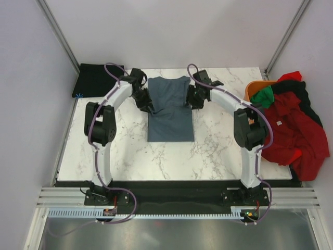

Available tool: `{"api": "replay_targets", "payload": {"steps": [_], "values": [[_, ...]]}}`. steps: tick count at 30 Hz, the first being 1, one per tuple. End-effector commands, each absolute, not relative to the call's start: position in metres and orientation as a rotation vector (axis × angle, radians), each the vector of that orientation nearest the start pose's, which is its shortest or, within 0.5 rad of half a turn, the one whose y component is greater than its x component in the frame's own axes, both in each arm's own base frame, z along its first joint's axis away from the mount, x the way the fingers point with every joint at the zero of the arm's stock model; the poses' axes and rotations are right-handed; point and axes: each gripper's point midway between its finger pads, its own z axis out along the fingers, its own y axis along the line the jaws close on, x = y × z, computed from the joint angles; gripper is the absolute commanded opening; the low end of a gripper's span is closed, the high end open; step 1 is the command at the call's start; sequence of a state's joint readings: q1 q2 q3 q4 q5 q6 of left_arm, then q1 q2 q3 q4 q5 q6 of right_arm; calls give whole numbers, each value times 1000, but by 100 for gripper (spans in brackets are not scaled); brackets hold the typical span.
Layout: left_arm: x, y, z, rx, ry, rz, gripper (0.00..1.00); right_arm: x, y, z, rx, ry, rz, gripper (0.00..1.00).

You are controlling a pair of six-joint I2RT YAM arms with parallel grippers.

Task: Fold and stack the t-shirts
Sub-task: Fold the tshirt

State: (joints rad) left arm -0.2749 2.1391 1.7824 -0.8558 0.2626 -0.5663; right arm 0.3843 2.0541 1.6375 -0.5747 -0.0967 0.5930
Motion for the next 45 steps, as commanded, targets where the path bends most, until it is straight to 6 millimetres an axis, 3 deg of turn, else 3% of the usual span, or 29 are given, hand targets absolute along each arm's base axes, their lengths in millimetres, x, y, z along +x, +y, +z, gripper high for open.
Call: {"api": "replay_targets", "payload": {"steps": [1, 2, 3, 4, 5, 7, 8, 9, 10, 11, 12, 13, 14, 15, 16, 17, 18, 19, 21, 23, 32, 45], "values": [[459, -176, 108, -387, 2796, -634, 39, 484, 228, 107, 183, 2557, 537, 63], [457, -167, 119, -419, 2809, -618, 43, 506, 226, 141, 153, 2483, 544, 69], [462, -161, 132, -421, 2788, -590, 47, 504, 220, 137, 151, 2535, 511, 71], [473, -158, 163, -400, 2711, -592, 55, 510, 215, 151, 145, 2516, 502, 72], [473, -153, 176, -401, 2686, -580, 59, 518, 211, 173, 136, 2470, 503, 73], [465, -147, 189, -397, 2668, -552, 66, 510, 204, 195, 127, 2449, 507, 73], [456, -145, 206, -387, 2639, -557, 67, 497, 200, 185, 131, 2487, 502, 73], [450, -145, 207, -388, 2641, -562, 66, 486, 199, 205, 121, 2449, 527, 73], [434, -146, 187, -399, 2701, -549, 66, 474, 203, 204, 111, 2456, 569, 73], [422, -147, 200, -378, 2671, -562, 66, 444, 197, 189, 120, 2508, 576, 74], [413, -148, 195, -366, 2680, -565, 66, 436, 199, 187, 119, 2485, 609, 74], [398, -152, 172, -353, 2716, -563, 66, 406, 197, 150, 147, 2579, 625, 74], [388, -153, 166, -342, 2722, -568, 66, 392, 198, 145, 154, 2586, 654, 74], [378, -156, 173, -327, 2695, -595, 65, 383, 199, 155, 143, 2538, 692, 74], [364, -156, 150, -335, 2732, -600, 65, 372, 199, 149, 155, 2553, 712, 74], [356, -161, 146, -314, 2729, -621, 65, 346, 199, 131, 155, 2598, 738, 74], [346, -165, 152, -302, 2701, -664, 65, 342, 202, 128, 146, 2586, 763, 73], [335, -166, 133, -308, 2717, -676, 65, 334, 204, 121, 149, 2597, 782, 73], [315, -167, 119, -312, 2734, -690, 64, 316, 207, 106, 135, 2626, 812, 72], [311, -171, 114, -297, 2717, -714, 64, 302, 210, 92, 131, 2662, 841, 72], [295, -173, 81, -296, 2736, -724, 65, 295, 212, 35, 125, 2762, 845, 66], [287, -173, 30, -320, 2807, -691, 65, 293, 211, 12, 116, 2793, 835, 44]]}}
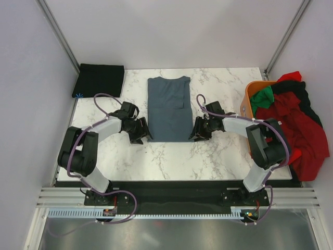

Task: Fold and stack the t-shirts
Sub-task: Fold the tshirt

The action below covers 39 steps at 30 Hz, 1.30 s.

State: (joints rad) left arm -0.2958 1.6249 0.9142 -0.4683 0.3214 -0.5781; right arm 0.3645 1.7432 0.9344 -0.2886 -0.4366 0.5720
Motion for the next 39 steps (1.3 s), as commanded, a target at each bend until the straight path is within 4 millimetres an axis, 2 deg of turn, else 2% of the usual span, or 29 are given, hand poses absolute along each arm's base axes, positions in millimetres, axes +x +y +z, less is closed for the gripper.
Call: {"api": "replay_targets", "payload": {"steps": [1, 8, 10, 12, 14, 15, 17, 18, 19, 21, 24, 25, 27, 28, 30, 31, 32, 33, 34, 35, 37, 39], "values": [[286, -173, 25, -325, 2819, -685, 65, 293, 211, 11, 114, 2795, 835, 42], [290, -179, 15, -335, 2827, -699, 55, 295, 212, 7, 113, 2802, 830, 34], [291, -180, 14, -336, 2825, -701, 45, 295, 211, 7, 115, 2805, 826, 32], [290, -183, 14, -335, 2825, -716, 28, 294, 211, 7, 115, 2805, 827, 31], [291, -184, 13, -334, 2823, -719, 20, 293, 211, 7, 114, 2808, 823, 29], [292, -185, 13, -332, 2819, -722, 11, 293, 211, 7, 118, 2807, 824, 27], [291, -186, 13, -329, 2821, -721, 3, 293, 211, 6, 121, 2811, 826, 17], [291, -187, 13, -330, 2820, -724, 2, 293, 211, 6, 121, 2812, 827, 14], [292, -188, 14, -326, 2816, -726, 2, 292, 211, 7, 122, 2811, 830, 2], [289, -188, 16, -328, 2815, -733, 2, 290, 212, 10, 121, 2817, 841, 0], [281, -194, 30, -304, 2795, -759, 2, 284, 210, 22, 115, 2805, 849, 0], [277, -198, 42, -276, 2771, -772, 2, 280, 208, 31, 107, 2787, 853, 0], [262, -199, 52, -264, 2781, -750, 2, 271, 205, 40, 112, 2789, 853, 0], [254, -202, 66, -231, 2757, -770, 2, 264, 204, 50, 97, 2769, 863, 0], [233, -198, 73, -248, 2795, -777, 2, 247, 198, 58, 94, 2798, 846, 0], [225, -198, 80, -244, 2789, -795, 2, 240, 194, 70, 85, 2775, 850, 0], [212, -195, 91, -253, 2781, -814, 2, 227, 189, 73, 100, 2808, 837, 0], [205, -193, 99, -251, 2767, -827, 2, 219, 187, 79, 98, 2813, 831, 0], [198, -194, 106, -250, 2761, -838, 2, 212, 185, 93, 85, 2779, 841, 0], [190, -192, 121, -234, 2716, -866, 2, 198, 180, 96, 93, 2811, 826, 0], [173, -187, 128, -242, 2725, -865, 2, 186, 176, 116, 90, 2767, 826, 0], [160, -182, 146, -259, 2695, -894, 2, 169, 169, 123, 121, 2791, 813, 0]]}}
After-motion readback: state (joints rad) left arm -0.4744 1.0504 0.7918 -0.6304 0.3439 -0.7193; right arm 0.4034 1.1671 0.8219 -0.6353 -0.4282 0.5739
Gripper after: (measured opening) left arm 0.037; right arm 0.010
